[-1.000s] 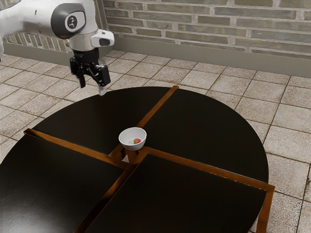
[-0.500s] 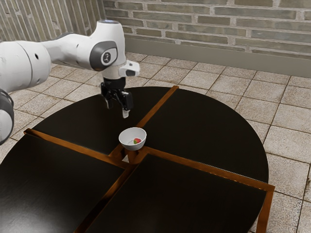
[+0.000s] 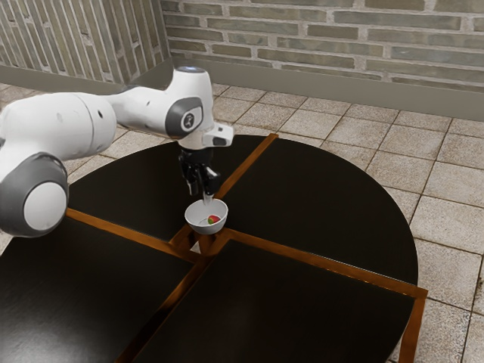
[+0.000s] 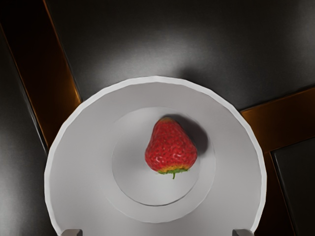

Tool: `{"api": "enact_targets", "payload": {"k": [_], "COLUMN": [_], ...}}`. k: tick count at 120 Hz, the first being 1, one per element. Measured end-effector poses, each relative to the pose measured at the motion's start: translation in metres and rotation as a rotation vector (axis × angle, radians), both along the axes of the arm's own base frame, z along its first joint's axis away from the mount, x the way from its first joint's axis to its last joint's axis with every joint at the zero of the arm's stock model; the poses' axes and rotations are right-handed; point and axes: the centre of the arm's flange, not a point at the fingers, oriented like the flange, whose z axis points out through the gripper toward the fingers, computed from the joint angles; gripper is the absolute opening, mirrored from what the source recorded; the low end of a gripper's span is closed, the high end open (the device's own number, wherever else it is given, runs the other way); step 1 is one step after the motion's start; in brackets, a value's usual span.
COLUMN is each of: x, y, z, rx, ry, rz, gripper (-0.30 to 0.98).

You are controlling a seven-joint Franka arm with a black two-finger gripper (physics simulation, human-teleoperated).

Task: Take strawberry from the bowl

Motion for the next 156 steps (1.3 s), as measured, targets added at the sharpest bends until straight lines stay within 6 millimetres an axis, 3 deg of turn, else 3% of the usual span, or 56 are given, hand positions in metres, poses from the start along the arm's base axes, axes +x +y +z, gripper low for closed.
{"api": "enact_targets", "payload": {"k": [22, 65, 82, 110, 120, 132, 148, 156], "x": [0.005, 0.011, 0.012, 0.013, 0.012, 0.012, 0.003, -0.007], "y": [-0.004, -0.003, -0.001, 0.000, -0.002, -0.006, -0.015, -0.032], "z": [-0.037, -0.073, -0.079, -0.080, -0.076, -0.054, 0.000, 0.030], "rx": [-0.013, -0.043, -0.045, -0.042, -0.039, -0.034, -0.028, -0.026], "ry": [0.012, 0.016, 0.014, 0.007, 0.002, -0.019, -0.055, -0.074], "rz": [-0.022, -0.034, -0.036, -0.039, -0.041, -0.047, -0.059, -0.084], "gripper": [0.34, 0.32, 0.31, 0.06, 0.05, 0.05, 0.04, 0.04]}}
